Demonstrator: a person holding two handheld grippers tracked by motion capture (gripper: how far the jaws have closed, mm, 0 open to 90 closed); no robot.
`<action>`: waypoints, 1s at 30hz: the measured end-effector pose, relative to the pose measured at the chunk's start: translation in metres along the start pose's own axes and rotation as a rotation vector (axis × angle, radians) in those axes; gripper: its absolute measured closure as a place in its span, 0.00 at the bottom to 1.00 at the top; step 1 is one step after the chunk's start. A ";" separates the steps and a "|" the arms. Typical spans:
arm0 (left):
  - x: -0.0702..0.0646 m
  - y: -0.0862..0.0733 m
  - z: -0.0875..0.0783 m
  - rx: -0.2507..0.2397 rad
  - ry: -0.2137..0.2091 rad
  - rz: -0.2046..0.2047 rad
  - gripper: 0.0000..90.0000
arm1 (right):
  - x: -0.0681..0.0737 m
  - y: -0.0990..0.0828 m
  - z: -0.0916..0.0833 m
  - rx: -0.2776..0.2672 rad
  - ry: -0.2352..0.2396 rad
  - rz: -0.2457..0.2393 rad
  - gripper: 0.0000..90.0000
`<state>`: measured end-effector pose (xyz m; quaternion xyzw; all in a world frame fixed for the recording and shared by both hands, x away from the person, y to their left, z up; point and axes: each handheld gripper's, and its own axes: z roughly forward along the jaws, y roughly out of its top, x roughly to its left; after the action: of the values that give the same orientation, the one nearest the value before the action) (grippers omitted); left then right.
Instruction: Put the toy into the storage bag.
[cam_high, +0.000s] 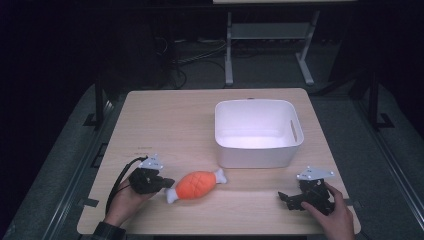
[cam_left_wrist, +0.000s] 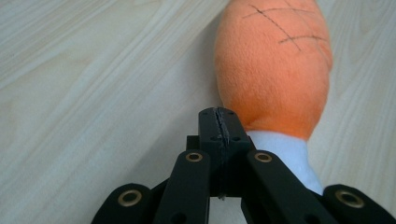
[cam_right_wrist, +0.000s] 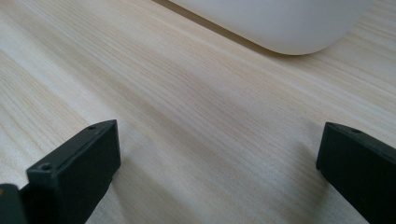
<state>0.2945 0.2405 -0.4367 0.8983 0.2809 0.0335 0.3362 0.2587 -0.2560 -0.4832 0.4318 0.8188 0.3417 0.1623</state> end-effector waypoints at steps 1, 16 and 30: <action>-0.001 -0.001 -0.001 -0.006 0.000 -0.008 0.99 | 0.000 0.000 0.000 0.000 0.000 0.000 0.00; -0.009 -0.010 -0.005 -0.011 0.020 -0.029 0.90 | 0.000 0.000 0.000 0.000 0.000 0.000 0.00; 0.004 -0.005 -0.011 -0.101 0.030 -0.099 0.33 | 0.000 0.000 0.000 0.000 0.000 0.000 0.00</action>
<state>0.2930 0.2520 -0.4320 0.8646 0.3278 0.0443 0.3782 0.2588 -0.2561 -0.4832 0.4316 0.8189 0.3417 0.1623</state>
